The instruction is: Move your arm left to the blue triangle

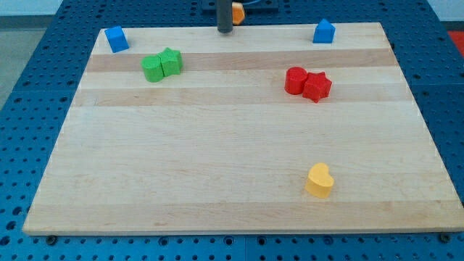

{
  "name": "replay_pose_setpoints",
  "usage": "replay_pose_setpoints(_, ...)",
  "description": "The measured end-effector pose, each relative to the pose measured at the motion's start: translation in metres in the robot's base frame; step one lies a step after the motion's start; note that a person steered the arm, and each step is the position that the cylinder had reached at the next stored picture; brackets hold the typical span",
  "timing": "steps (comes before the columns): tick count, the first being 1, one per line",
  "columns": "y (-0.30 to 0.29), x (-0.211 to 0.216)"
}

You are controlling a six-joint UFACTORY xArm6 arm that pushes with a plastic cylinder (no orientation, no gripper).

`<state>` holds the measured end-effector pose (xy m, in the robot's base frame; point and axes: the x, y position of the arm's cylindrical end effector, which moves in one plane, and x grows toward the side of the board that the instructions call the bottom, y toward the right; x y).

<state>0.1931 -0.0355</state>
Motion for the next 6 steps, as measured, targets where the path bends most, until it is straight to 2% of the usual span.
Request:
replay_pose_setpoints(2, -0.002, 0.000)
replay_pose_setpoints(3, 0.016, 0.010)
replay_pose_setpoints(4, 0.093, 0.005)
replay_pose_setpoints(6, 0.111, 0.000)
